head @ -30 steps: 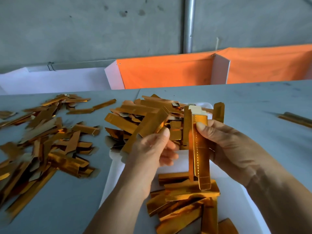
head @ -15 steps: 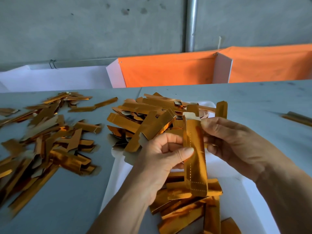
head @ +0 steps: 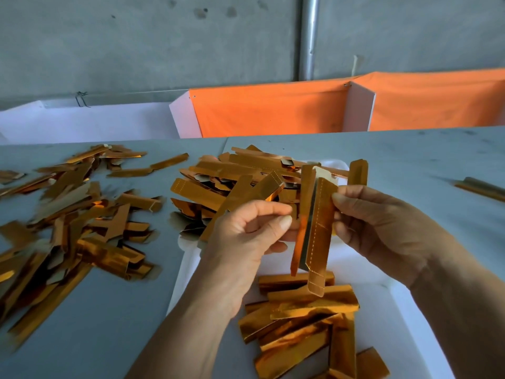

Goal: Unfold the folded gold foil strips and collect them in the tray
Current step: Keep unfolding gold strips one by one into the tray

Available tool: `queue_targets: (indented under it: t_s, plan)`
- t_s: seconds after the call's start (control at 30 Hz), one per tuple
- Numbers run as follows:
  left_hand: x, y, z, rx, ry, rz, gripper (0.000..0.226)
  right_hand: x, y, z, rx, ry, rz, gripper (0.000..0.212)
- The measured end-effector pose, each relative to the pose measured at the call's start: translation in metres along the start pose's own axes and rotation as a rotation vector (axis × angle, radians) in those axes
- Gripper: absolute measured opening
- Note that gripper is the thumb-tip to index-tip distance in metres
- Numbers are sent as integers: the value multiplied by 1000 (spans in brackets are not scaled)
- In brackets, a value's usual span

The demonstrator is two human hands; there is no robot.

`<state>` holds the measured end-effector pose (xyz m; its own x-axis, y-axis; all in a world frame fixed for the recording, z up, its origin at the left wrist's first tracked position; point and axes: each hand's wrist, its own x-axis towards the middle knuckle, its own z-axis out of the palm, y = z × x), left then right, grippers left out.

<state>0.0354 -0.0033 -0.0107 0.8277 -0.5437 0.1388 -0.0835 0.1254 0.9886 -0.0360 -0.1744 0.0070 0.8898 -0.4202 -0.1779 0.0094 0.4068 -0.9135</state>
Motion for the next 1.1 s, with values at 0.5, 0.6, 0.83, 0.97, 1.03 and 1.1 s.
queue_targets:
  t_s: [0.5,0.6,0.83,0.97,1.03,1.1]
  plan:
    - [-2,-2,6,16,-151,23,33,1,2,1,37,-55,-23,5]
    - [-4,-3,10,96,-66,28,21,-2,3,3,9,-61,-48,8]
    - [-9,-3,17,346,84,174,10,-11,0,6,-355,-26,-278,20]
    - [-7,-4,15,278,57,133,6,-13,0,4,-278,-118,-38,48]
    - [-7,-4,15,253,40,117,7,-11,-1,5,-263,-99,3,45]
    - [-6,-5,16,232,16,101,6,-10,-3,5,-255,-126,40,43]
